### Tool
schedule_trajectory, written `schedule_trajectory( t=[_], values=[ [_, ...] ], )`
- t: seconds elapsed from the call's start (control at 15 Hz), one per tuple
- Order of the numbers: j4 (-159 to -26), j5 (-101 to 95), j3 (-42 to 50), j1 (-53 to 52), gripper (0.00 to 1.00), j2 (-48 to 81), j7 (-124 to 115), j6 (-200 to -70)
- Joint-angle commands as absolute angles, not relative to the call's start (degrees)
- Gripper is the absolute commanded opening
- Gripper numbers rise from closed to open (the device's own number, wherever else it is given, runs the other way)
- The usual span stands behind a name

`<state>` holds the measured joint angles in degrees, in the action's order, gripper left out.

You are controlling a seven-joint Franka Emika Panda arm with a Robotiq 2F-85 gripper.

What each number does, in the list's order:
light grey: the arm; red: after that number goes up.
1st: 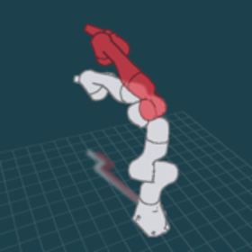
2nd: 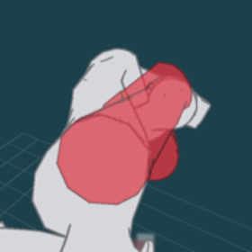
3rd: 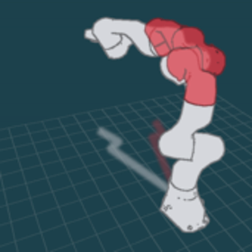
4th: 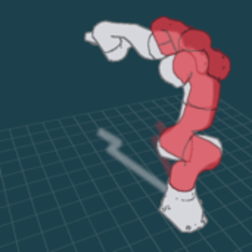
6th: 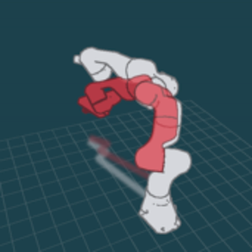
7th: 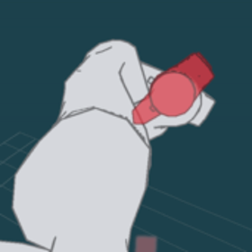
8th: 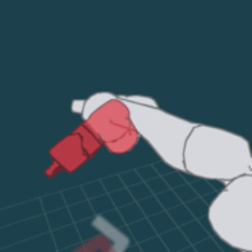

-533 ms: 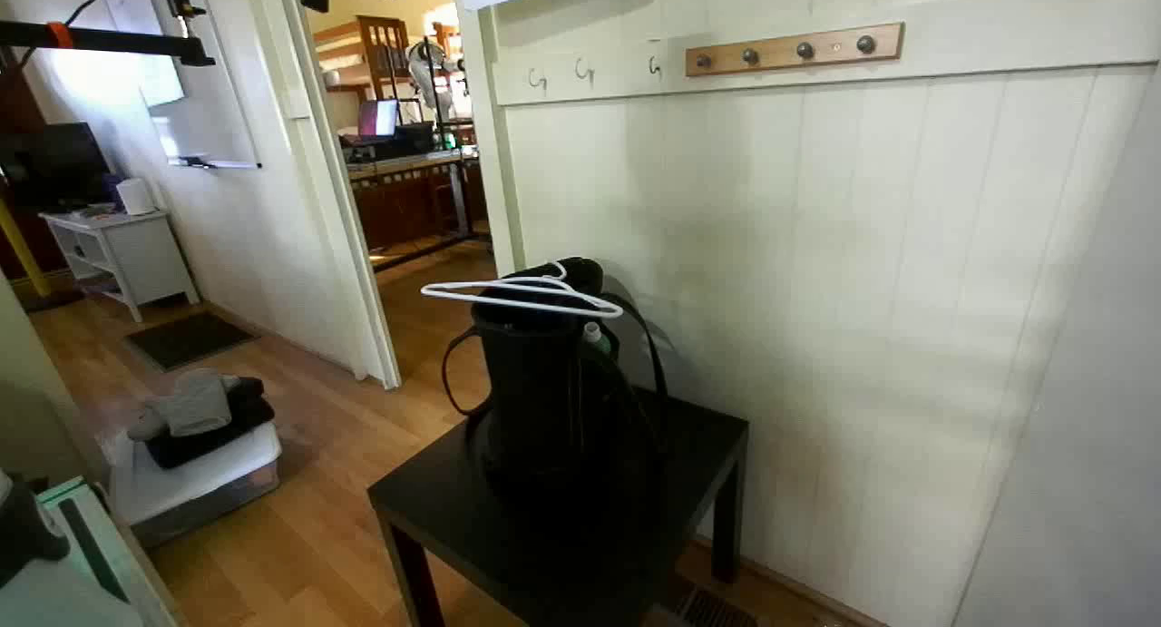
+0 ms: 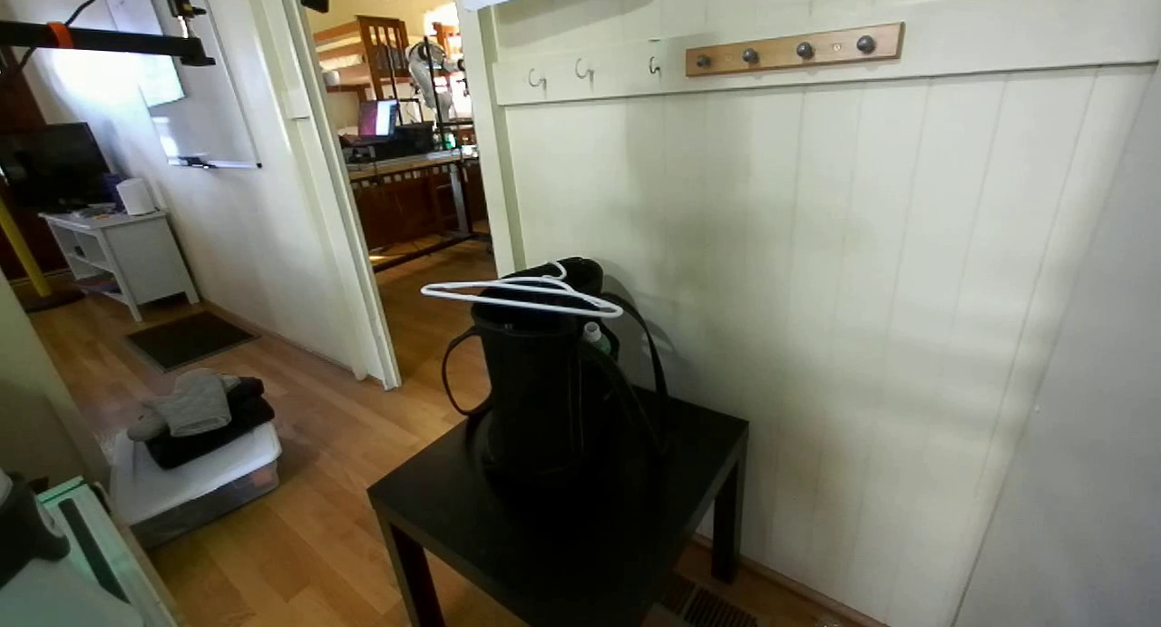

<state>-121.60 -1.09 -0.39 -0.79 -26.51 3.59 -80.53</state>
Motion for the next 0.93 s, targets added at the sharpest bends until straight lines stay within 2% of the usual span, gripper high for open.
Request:
schedule_trajectory(
  t=[0.0, 0.87],
  values=[
    [-121.42, -1.13, -0.27, -0.97, 1.00, -26.43, 3.52, -80.36],
    [-122.83, 2.64, -0.76, 2.12, 1.00, -14.44, -14.89, -103.55]
  ],
)
